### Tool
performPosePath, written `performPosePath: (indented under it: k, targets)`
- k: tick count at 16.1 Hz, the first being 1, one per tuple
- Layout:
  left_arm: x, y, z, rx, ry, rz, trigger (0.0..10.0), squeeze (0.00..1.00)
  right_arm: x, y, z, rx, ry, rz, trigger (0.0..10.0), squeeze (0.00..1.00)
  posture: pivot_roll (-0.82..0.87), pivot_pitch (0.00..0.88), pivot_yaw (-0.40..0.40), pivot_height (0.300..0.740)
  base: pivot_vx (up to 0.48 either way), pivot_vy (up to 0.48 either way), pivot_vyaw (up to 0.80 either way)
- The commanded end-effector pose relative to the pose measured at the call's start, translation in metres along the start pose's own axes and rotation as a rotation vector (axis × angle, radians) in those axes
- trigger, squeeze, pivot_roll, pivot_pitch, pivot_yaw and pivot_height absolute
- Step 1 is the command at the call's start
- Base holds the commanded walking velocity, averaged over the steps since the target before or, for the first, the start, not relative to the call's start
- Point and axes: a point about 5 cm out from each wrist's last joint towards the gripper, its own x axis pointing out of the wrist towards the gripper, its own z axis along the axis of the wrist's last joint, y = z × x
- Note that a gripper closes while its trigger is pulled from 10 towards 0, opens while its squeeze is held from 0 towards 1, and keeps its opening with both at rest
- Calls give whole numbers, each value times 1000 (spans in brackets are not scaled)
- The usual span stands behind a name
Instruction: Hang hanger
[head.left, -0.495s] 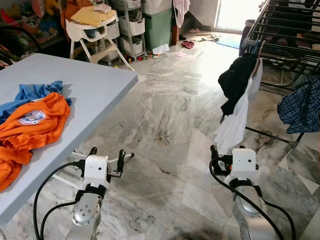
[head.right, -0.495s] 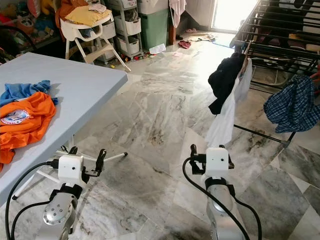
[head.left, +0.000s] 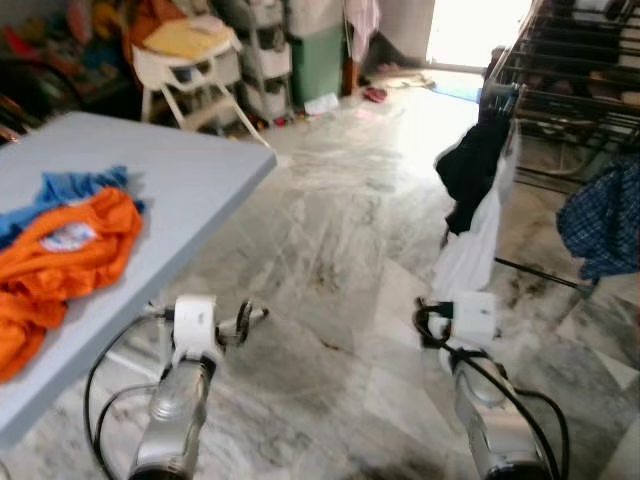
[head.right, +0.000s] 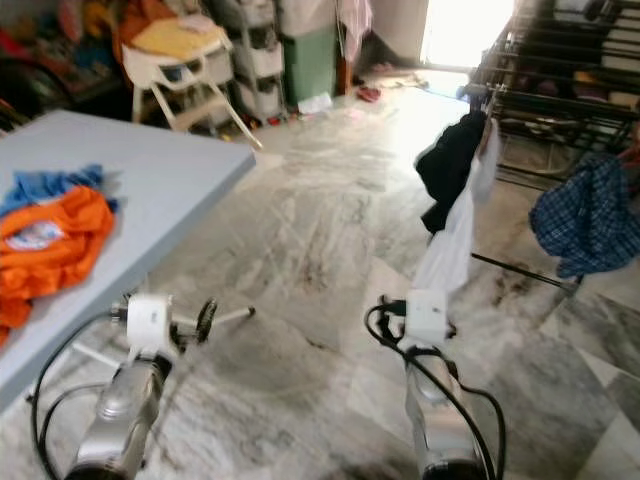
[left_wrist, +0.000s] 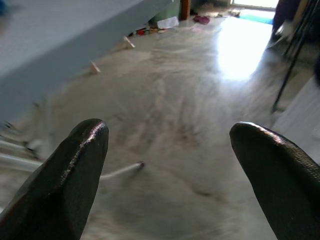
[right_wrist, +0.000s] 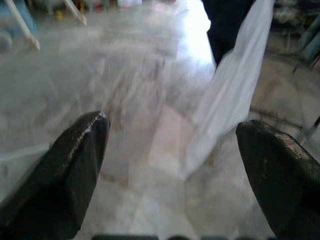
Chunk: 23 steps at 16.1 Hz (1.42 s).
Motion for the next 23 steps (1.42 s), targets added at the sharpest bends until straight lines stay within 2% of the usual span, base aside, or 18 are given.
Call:
performPosePath:
  k: [1,5,7,9,10,11,13,15,17,19,21,22,23]
  targets:
    - [-6,0,-13,-13,55,-4,10000,0,2,2,-1,4,20,12,10000,0,-106,0,40,740,0,0,0]
    - [-5,3,-14,-23,57,2,10000,0,7,4,-1,12,13,24,10000,0,-103,0,42,740,0,0,0]
    - [-3,4,-6,-6,4,-2,10000,0,7,7,2,38,-16,66,10000,0,-112,0,65,740,0,0,0]
    - [-4,6,12,59,-82,-48,10000,0,0,7,8,35,-68,91,10000,0,-118,0,87,740,0,0,0]
    - [-8,8,14,96,-89,-72,10000,0,-5,6,7,38,-72,101,10000,0,-121,0,98,740,0,0,0]
    - [-13,10,14,129,-96,-94,10000,0,-10,5,3,36,-66,120,10000,0,-125,0,115,740,0,0,0]
    - [-41,25,4,160,-68,-103,10000,0,-38,-6,-13,-38,-65,121,10000,0,-136,0,140,740,0,0,0]
    - [-64,36,-12,132,-22,-72,10000,0,-62,-12,-26,-59,-32,168,10000,0,-142,4,126,740,0,0,0]
    - [-68,35,-10,124,-38,-63,10000,0,-62,-13,-23,-90,-41,172,10000,0,-139,0,92,740,0,0,0]
    - [-68,32,-5,107,-70,-28,10000,0,-55,-4,-10,-132,-73,198,10000,0,-129,0,46,740,0,0,0]
    - [-62,25,0,111,-102,-12,10000,0,-44,1,6,-178,-95,245,10000,0,-123,0,-17,740,0,0,0]
    - [-55,22,3,119,-121,-10,10000,0,-32,4,15,-236,-115,269,10000,0,-111,0,-52,740,0,0,0]
    - [-54,20,5,96,-121,1,10000,0,-25,7,20,-211,-116,274,10000,0,-86,0,-54,740,0,0,0]
